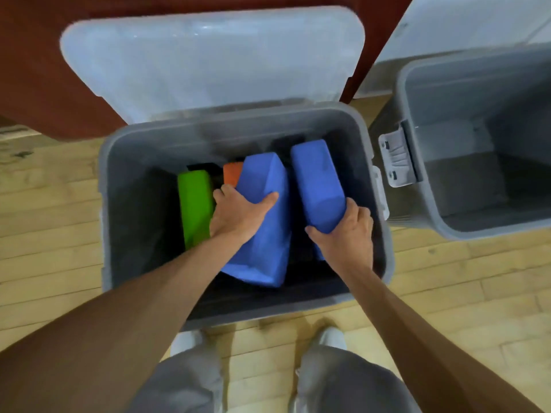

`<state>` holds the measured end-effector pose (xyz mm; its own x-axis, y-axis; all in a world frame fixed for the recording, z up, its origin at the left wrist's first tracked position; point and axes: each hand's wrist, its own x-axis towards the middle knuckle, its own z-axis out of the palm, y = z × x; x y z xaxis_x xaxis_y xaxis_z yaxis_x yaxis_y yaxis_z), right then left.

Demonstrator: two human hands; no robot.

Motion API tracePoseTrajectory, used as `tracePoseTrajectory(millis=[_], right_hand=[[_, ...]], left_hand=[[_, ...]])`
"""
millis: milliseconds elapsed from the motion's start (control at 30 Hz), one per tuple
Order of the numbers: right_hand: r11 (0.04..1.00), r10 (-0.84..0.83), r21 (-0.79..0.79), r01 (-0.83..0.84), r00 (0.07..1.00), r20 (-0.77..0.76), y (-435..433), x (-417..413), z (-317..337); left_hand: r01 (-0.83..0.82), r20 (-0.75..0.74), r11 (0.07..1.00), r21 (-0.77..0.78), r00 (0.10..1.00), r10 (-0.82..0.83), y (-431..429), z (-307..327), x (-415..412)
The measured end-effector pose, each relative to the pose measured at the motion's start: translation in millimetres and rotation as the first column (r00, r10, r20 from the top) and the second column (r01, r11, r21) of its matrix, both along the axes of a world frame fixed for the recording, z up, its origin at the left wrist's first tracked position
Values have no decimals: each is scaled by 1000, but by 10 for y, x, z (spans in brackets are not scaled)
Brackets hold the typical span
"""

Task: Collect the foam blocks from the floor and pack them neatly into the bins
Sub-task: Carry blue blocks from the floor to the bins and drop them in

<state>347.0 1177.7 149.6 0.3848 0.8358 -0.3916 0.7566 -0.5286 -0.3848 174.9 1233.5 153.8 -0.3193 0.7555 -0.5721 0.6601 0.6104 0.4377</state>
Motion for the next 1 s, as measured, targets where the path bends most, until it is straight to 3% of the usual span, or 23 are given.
tracePoseTrajectory(millis=[233, 400, 533, 700, 900, 1000], right_hand=[[989, 34, -135, -57, 985, -167, 93, 39, -575], [957, 156, -214, -196, 969, -193, 2, 62, -142], [885, 242, -317, -341, 919, -312, -164, -92, 698], [844, 330, -322, -428, 889, -317, -322, -458, 2077], [829, 358, -300, -472, 860, -364, -381, -941, 3734], [767, 458, -293, -570, 807, -373, -509, -1151, 4323]], left_hand=[[114, 65, 988, -103, 992, -108, 147, -658, 210], [177, 185, 975, -132, 971, -151, -52, -275, -4], [299, 242, 937, -183, 937, -252, -341, 599, -251], [416, 275, 884, -213, 894, -354, -703, 2035, -677], [384, 282, 905, -183, 902, -326, -1085, 3730, -1330], [358, 281, 923, -140, 909, -309, -1390, 4399, -1645]])
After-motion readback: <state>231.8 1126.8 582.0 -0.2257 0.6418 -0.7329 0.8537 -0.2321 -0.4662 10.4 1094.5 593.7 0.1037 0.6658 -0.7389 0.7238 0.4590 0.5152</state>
